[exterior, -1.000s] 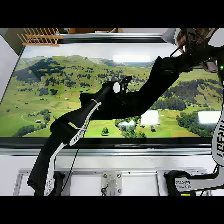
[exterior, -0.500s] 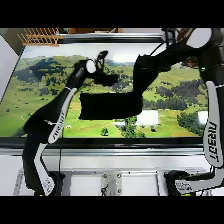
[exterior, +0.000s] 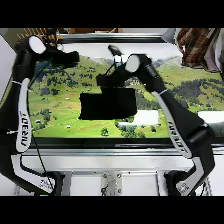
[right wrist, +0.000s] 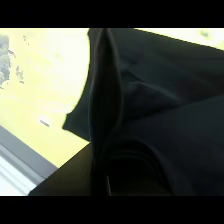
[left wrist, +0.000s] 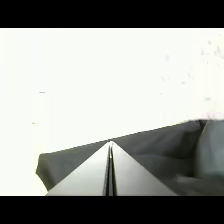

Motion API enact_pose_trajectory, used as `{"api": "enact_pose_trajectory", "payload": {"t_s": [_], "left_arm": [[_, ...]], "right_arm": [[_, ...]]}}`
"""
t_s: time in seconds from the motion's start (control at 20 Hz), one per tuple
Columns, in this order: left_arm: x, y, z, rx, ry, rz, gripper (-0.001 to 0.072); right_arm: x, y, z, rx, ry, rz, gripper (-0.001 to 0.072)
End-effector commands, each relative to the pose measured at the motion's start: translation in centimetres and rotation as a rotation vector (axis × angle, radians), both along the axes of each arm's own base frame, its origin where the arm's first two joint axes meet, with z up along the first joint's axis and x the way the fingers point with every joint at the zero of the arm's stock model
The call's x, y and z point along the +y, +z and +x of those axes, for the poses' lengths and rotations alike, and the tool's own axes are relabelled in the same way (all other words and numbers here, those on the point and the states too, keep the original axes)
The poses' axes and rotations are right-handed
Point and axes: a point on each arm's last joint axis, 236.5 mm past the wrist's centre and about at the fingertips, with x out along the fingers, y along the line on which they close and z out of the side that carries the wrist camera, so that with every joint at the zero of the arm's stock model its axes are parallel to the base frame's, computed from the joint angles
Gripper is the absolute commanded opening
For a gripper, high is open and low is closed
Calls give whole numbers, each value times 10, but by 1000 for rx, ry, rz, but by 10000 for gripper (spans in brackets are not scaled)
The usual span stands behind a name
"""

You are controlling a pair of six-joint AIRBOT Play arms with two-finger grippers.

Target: Fold the clothes and pants, and hang the long-sleeved shirts on hangers.

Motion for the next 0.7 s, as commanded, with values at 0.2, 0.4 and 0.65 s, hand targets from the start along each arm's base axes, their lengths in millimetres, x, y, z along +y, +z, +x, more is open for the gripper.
{"api": "enact_pose_trajectory", "payload": {"t_s": [0.2,0.4,0.65], "left_arm": [[60,53,-24,-48,83,19,10],[57,50,-30,-40,79,19,10],[35,10,-56,12,33,29,10]], "right_arm": [[121,-60,-23,105,61,278,514],[94,-11,-5,16,93,333,514],[-67,-3,31,-41,-13,92,514]]}}
